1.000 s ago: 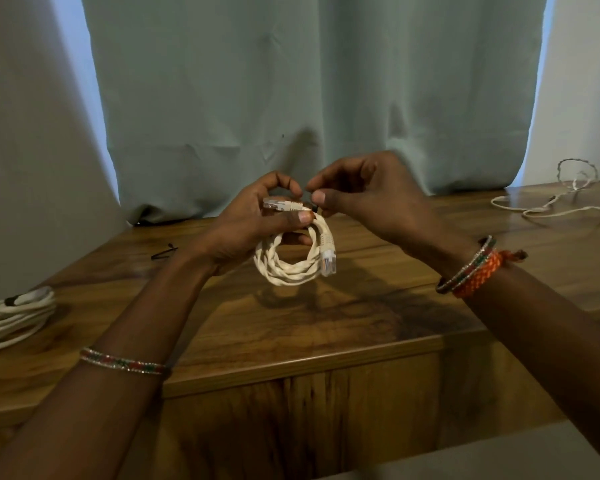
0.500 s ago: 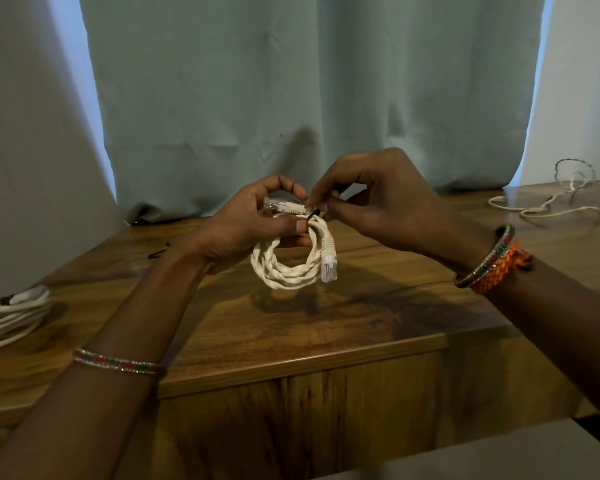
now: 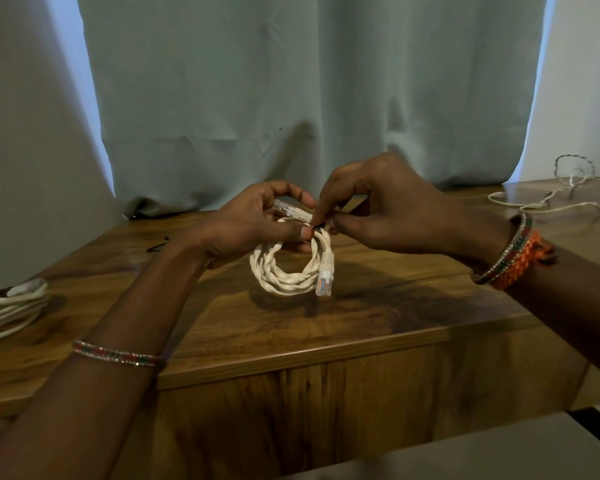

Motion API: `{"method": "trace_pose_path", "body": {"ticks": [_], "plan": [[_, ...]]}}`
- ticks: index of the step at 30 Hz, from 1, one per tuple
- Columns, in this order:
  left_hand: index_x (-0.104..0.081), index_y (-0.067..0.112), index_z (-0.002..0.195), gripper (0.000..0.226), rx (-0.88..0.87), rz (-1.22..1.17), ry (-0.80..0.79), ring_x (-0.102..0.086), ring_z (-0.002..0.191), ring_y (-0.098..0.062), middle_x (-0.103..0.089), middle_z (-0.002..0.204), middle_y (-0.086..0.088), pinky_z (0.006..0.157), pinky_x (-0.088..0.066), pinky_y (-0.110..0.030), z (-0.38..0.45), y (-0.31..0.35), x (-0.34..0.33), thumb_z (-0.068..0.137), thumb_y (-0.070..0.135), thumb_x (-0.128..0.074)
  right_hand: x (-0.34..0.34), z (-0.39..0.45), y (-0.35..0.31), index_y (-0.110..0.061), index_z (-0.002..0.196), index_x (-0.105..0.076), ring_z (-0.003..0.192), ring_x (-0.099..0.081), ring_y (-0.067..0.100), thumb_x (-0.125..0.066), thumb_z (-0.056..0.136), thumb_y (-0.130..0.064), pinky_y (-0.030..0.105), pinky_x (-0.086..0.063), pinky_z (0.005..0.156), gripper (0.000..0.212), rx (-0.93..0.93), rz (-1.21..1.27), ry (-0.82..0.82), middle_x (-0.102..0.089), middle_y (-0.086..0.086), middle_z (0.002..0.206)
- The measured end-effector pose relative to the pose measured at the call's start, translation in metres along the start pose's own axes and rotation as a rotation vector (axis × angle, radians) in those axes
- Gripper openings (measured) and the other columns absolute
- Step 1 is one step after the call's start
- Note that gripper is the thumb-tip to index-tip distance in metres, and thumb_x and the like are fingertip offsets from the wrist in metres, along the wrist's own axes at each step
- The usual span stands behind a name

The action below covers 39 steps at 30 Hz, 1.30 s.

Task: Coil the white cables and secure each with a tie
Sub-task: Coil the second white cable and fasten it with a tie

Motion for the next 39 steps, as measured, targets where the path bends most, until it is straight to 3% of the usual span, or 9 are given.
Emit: {"method": "trace_pose_path", "body": {"ticks": [4,10,20,25,32,34,39], "plan": [[-0.053,0.008,0.101,0.039,0.008,0.002,0.005,-0.069,0.065,-0.015,-0.072,0.077,-0.007,0.063,-0.058,-0.023,0.001,-0.001,0.003,0.065,0.003,-0.065,0.000,-0.002,0.004,-0.018,0.092,-0.075,0.085,-0.065,0.007,-0.064,0.082,-0.001,0.023,-0.056,0.074,0.023,-0.044,0.067,0.007,-0.068,-0.004,0.092],[-0.052,0.009,0.103,0.040,0.026,0.027,0.001,-0.068,0.061,-0.013,-0.071,0.075,-0.009,0.061,-0.058,-0.022,0.000,-0.001,0.003,0.065,0.003,-0.064,0.001,0.002,0.004,-0.018,0.090,-0.073,0.079,-0.068,0.003,-0.069,0.081,-0.002,0.012,-0.053,0.071,0.019,-0.061,0.118,0.012,-0.071,-0.004,0.085],[-0.054,0.009,0.102,0.040,0.053,0.045,0.013,-0.069,0.067,-0.015,-0.072,0.077,-0.009,0.064,-0.058,-0.023,0.000,-0.006,0.004,0.064,0.003,-0.064,-0.005,0.003,-0.005,-0.012,0.093,-0.074,0.074,-0.058,-0.003,-0.068,0.080,-0.002,0.000,-0.044,0.067,0.017,0.075,-0.133,-0.005,-0.060,-0.014,0.085],[-0.053,0.009,0.103,0.041,0.067,0.047,0.014,-0.070,0.071,-0.016,-0.072,0.080,-0.010,0.067,-0.059,-0.026,0.000,-0.007,0.003,0.064,0.003,-0.065,-0.005,0.003,-0.005,-0.010,0.105,-0.070,0.077,-0.061,0.002,-0.067,0.082,-0.002,0.006,-0.046,0.072,0.025,0.085,-0.171,-0.008,-0.062,-0.011,0.084],[-0.053,0.011,0.098,0.034,0.078,0.056,0.014,-0.069,0.063,-0.012,-0.072,0.073,-0.006,0.057,-0.055,-0.019,-0.002,-0.004,-0.002,0.070,-0.007,-0.061,-0.010,0.004,-0.001,-0.014,0.098,-0.073,0.078,-0.056,-0.001,-0.067,0.083,-0.007,0.008,-0.044,0.071,0.017,0.093,-0.254,-0.077,-0.069,-0.002,0.094],[-0.053,0.010,0.098,0.032,0.084,0.058,0.013,-0.069,0.061,-0.011,-0.071,0.071,-0.006,0.056,-0.055,-0.019,-0.002,-0.004,-0.002,0.076,-0.013,-0.057,-0.010,0.004,0.001,-0.016,0.096,-0.074,0.074,-0.057,-0.002,-0.069,0.082,-0.008,0.011,-0.049,0.071,0.016,0.072,-0.229,-0.064,-0.068,-0.006,0.089],[-0.052,0.009,0.102,0.033,0.106,0.084,-0.005,-0.069,0.061,-0.011,-0.071,0.070,-0.008,0.057,-0.056,-0.019,-0.002,-0.006,-0.003,0.078,-0.013,-0.057,-0.006,0.004,0.004,-0.015,0.091,-0.075,0.069,-0.061,-0.012,-0.075,0.077,-0.007,0.005,-0.049,0.068,0.016,-0.021,-0.031,-0.066,-0.063,-0.017,0.075]]}}
Point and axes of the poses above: each hand's wrist, its own z-axis towards the middle knuckle, its own x-axis out of the back of the hand, y = z × x, the point moved 5 cm from there along z, towards the middle knuckle
